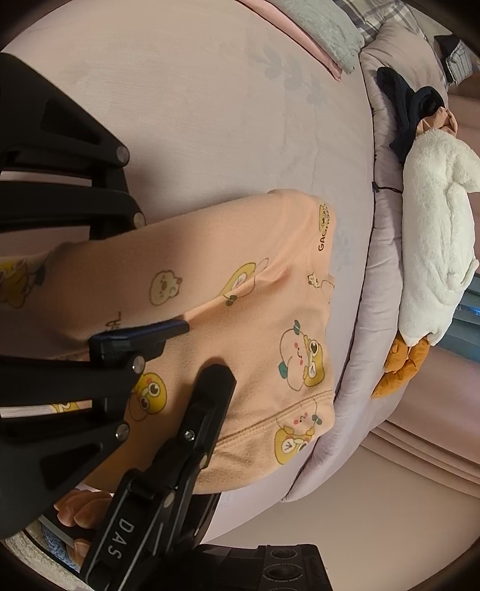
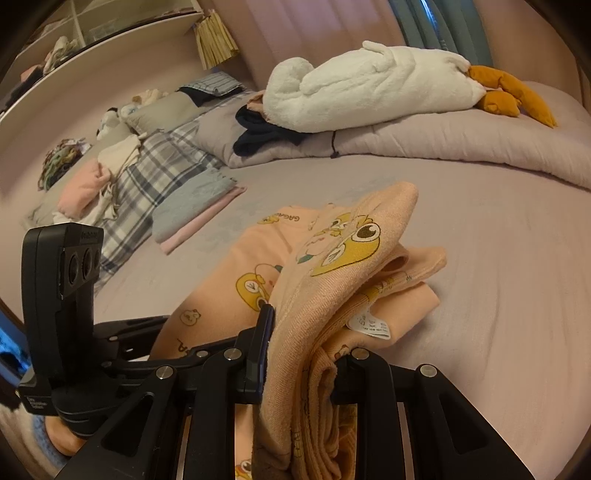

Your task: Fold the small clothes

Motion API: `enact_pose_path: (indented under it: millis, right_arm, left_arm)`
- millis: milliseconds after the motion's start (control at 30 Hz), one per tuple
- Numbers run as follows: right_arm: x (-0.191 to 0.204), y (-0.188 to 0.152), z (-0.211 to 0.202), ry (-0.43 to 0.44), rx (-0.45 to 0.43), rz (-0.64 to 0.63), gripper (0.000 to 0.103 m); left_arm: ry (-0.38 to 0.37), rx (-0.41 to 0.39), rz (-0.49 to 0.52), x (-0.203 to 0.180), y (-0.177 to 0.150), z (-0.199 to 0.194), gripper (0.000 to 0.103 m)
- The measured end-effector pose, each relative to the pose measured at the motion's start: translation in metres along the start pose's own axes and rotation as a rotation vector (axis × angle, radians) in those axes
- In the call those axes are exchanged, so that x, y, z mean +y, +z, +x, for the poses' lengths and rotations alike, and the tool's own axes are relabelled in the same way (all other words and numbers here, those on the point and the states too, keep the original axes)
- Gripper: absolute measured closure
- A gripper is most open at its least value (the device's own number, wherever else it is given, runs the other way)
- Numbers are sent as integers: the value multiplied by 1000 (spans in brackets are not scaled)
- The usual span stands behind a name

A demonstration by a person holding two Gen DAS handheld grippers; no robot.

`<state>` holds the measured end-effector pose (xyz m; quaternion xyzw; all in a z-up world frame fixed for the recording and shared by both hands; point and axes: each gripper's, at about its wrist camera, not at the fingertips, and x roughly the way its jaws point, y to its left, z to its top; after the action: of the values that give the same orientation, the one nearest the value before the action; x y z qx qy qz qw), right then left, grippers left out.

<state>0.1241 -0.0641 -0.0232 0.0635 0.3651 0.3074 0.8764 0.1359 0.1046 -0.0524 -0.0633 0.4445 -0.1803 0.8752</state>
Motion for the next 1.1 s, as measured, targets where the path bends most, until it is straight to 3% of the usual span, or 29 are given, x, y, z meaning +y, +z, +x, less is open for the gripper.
enact_pose_path:
  millis: [1100]
  right_arm:
    - [-33,2,38,-11,62,34,78]
  left_arm:
    - [45,69,5,9,9,52,73]
